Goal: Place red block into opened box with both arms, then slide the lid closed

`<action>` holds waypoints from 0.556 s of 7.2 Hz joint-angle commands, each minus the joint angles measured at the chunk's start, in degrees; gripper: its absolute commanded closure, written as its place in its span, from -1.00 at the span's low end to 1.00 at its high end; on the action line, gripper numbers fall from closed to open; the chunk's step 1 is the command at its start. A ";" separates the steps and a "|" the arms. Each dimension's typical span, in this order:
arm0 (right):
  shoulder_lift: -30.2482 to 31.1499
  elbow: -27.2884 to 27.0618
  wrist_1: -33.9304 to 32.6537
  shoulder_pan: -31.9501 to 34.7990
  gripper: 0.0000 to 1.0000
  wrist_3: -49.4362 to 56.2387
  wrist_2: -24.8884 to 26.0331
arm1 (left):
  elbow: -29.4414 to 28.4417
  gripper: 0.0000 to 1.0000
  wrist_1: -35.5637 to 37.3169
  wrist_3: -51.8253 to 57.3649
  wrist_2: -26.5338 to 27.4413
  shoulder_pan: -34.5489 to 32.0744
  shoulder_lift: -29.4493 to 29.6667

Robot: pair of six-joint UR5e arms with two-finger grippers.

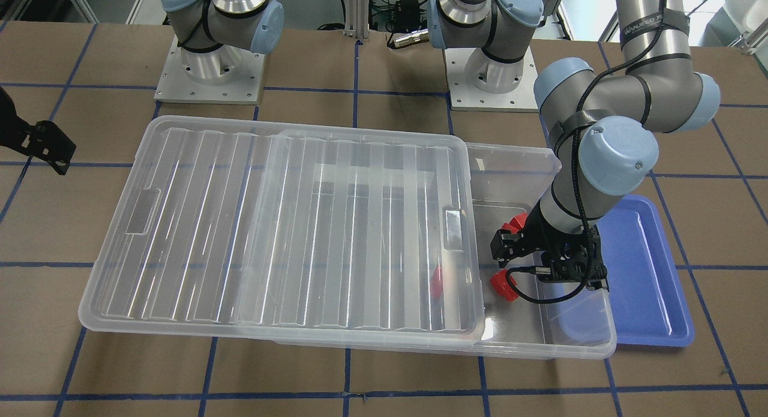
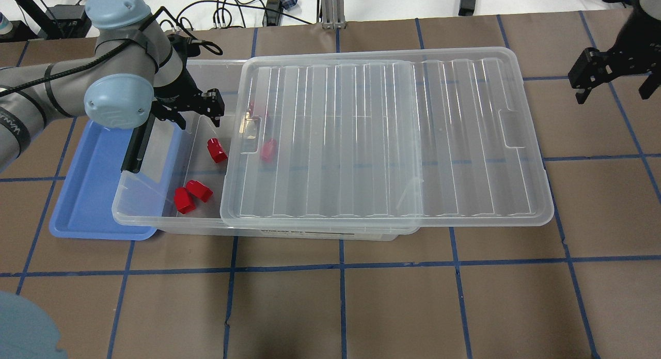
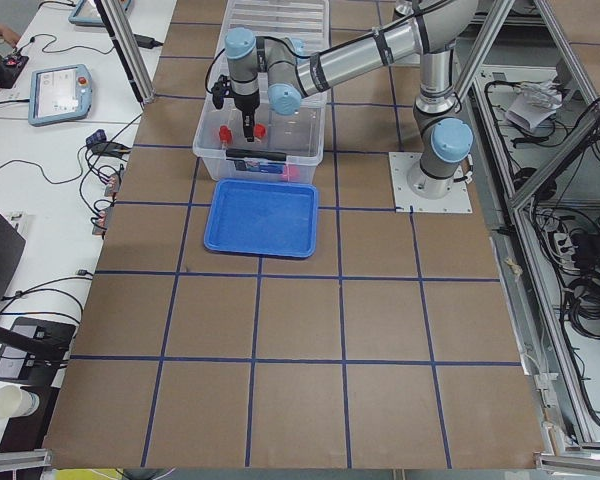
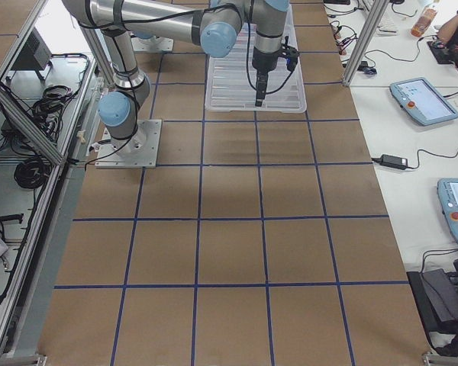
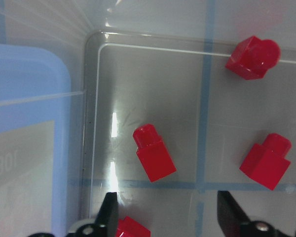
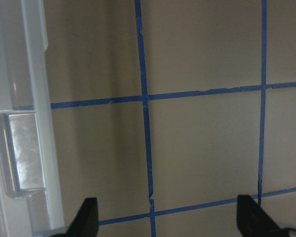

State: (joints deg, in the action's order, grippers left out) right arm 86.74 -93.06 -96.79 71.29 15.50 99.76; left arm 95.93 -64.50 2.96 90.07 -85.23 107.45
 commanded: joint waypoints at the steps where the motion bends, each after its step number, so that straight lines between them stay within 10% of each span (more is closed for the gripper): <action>1: 0.71 -6.93 -6.97 -0.72 -1.00 2.87 -0.71 | -4.50 -1.00 -3.24 0.12 -0.24 -0.72 -1.28; 4: 0.71 -13.02 -12.90 -0.54 -1.00 2.35 -3.33 | -10.32 -1.00 -16.87 -0.32 0.20 -3.27 -4.97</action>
State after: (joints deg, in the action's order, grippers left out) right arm 87.35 -104.54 -108.48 70.62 18.29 97.72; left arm 87.09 -77.87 2.96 90.14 -87.34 103.60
